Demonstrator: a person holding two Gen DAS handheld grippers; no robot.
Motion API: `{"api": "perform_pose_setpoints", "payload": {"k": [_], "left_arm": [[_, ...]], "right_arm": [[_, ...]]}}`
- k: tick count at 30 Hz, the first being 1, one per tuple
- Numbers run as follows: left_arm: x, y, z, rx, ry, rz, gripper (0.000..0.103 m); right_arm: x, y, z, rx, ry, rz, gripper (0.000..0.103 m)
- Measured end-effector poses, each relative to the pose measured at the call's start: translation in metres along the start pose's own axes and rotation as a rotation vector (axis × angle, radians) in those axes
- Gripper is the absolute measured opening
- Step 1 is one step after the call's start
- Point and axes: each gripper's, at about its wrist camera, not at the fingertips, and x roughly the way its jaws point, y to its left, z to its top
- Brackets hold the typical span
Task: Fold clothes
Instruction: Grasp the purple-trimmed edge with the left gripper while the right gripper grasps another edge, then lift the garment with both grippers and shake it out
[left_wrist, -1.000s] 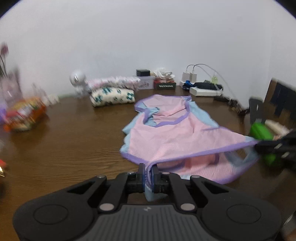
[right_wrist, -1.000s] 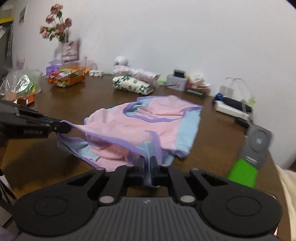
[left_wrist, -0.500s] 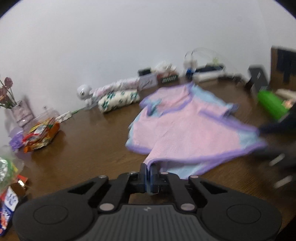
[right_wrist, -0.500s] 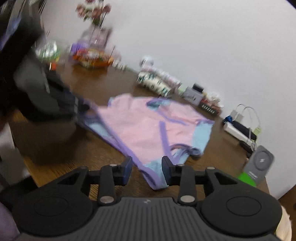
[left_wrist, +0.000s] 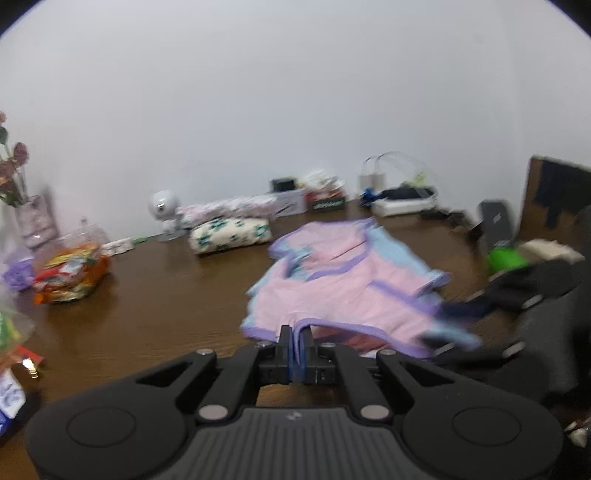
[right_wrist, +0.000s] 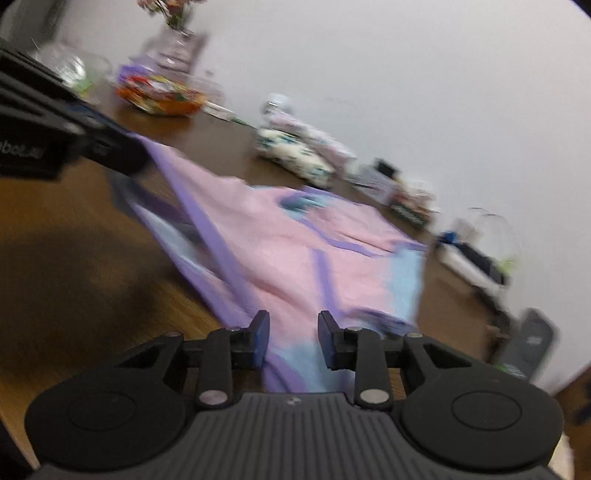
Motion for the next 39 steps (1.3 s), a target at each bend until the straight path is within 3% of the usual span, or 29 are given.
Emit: {"api": "perform_pose_setpoints", "payload": {"k": [2,5,8,11,15,23,28,29,30,31,33,39], "left_arm": [[0.0,0.008,0.002,-0.062,0.006,-0.053,0.002],[-0.001,0.003,0.004,-0.038,-0.009,-0.051,0.002],[-0.003,-0.003,0.005,-0.014,-0.011,-0.079,0.002],[-0.006,-0.009,0.003,0.008,-0.016,-0.08,0.002],[-0.009,-0.005,0.003,-0.023,-0.017,-0.077,0.002],[-0.009,0.007,-0.001,-0.05,-0.009,-0.06,0.002],[-0.002,0.006,-0.01,-0.022,0.017,-0.003,0.002],[0.0,0.004,-0.013,-0.003,0.026,0.011,0.002],[0.002,0.001,-0.016,0.017,0.036,0.024,0.003],[0.004,-0.001,-0.018,0.037,0.046,0.038,0.003],[0.009,-0.005,-0.024,0.078,0.066,0.064,0.009],[0.021,-0.008,-0.04,0.08,0.123,0.102,0.021]], "right_arm": [[-0.007,-0.009,-0.006,0.016,0.009,-0.002,0.029],[-0.018,-0.013,-0.005,0.018,-0.014,0.027,0.029],[-0.032,-0.01,0.011,0.058,-0.109,0.154,0.039],[-0.034,0.008,0.029,0.015,-0.179,0.194,0.041],[-0.014,0.021,0.036,-0.046,-0.15,0.204,0.041],[0.002,0.001,0.012,-0.034,-0.02,-0.025,0.038],[-0.011,-0.003,-0.011,-0.082,-0.004,-0.073,0.036],[-0.013,-0.001,-0.014,-0.099,-0.001,-0.078,0.034],[-0.015,0.0,-0.017,-0.099,0.001,-0.073,0.01],[-0.016,-0.003,-0.018,-0.071,0.004,-0.057,0.001],[-0.019,-0.011,-0.018,-0.012,0.013,-0.018,0.001],[-0.036,-0.029,-0.015,0.092,-0.028,-0.051,0.001]]}}
